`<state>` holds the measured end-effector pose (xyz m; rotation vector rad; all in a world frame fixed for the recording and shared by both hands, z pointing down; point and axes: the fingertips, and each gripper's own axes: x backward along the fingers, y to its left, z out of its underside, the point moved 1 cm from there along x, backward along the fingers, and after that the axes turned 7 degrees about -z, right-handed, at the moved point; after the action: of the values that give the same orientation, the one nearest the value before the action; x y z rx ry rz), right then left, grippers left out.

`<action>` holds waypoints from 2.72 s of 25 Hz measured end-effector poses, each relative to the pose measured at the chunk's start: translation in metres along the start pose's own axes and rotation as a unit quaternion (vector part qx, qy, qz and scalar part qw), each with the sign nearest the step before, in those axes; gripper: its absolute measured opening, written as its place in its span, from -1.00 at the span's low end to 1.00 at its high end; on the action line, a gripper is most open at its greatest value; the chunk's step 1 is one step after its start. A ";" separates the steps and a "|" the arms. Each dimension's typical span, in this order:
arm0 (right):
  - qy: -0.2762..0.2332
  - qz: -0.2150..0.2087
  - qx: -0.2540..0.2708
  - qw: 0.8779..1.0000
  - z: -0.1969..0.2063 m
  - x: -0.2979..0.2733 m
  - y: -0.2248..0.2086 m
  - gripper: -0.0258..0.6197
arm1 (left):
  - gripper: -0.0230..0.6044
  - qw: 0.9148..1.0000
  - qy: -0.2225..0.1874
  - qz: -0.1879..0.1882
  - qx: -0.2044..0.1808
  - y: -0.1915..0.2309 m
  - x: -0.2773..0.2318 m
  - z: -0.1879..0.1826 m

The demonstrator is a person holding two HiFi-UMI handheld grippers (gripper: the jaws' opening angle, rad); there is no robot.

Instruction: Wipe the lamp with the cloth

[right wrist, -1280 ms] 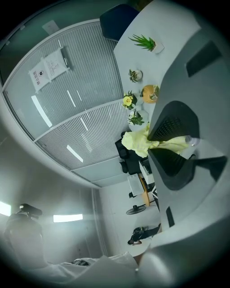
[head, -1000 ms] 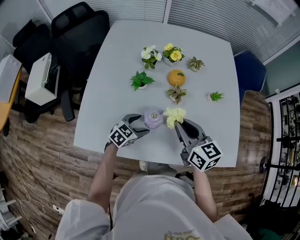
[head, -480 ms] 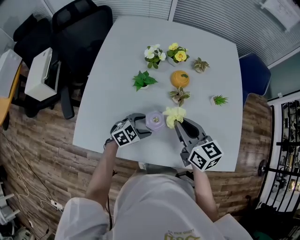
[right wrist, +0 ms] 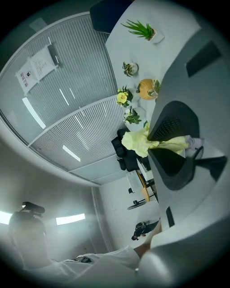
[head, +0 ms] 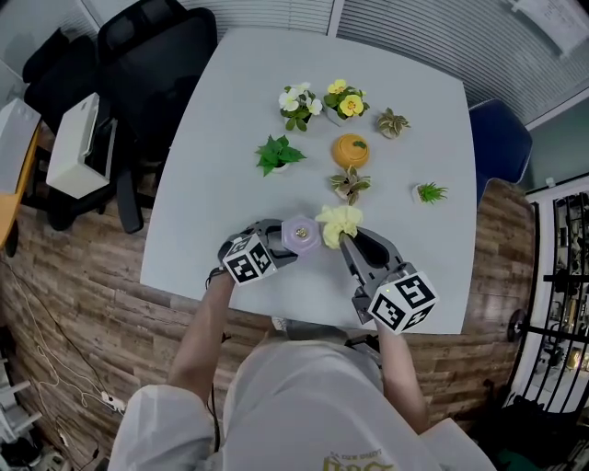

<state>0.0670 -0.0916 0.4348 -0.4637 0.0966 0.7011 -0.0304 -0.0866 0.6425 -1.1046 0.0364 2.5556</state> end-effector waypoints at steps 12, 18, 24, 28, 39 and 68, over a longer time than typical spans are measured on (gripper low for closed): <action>-0.005 -0.014 0.005 1.000 -0.008 -0.008 0.005 -0.72 | 0.03 1.000 0.002 0.008 -0.006 -0.002 -0.002 0.001; -0.007 -0.023 0.002 1.000 -0.009 -0.014 0.007 -0.72 | 0.03 1.000 0.002 0.009 -0.008 -0.001 -0.002 0.001; 0.000 -0.038 0.002 0.999 -0.007 -0.027 0.010 -0.72 | 0.03 1.000 0.002 0.009 -0.007 -0.001 -0.003 0.001; 0.012 -0.045 0.012 0.999 -0.002 -0.035 0.013 -0.72 | 0.02 1.000 0.002 0.009 -0.007 -0.002 -0.002 0.001; 0.023 -0.041 0.027 0.999 0.007 -0.038 0.011 -0.72 | 0.02 1.000 0.006 0.012 -0.005 -0.001 -0.003 0.001; 0.064 -0.035 0.097 0.993 0.016 -0.028 0.046 -0.73 | 0.02 1.000 0.010 0.017 -0.001 -0.002 -0.002 0.002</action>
<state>0.0145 -0.0709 0.4380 -0.3233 0.2654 0.5859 -0.0293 -0.0853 0.6455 -1.1403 0.0591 2.5747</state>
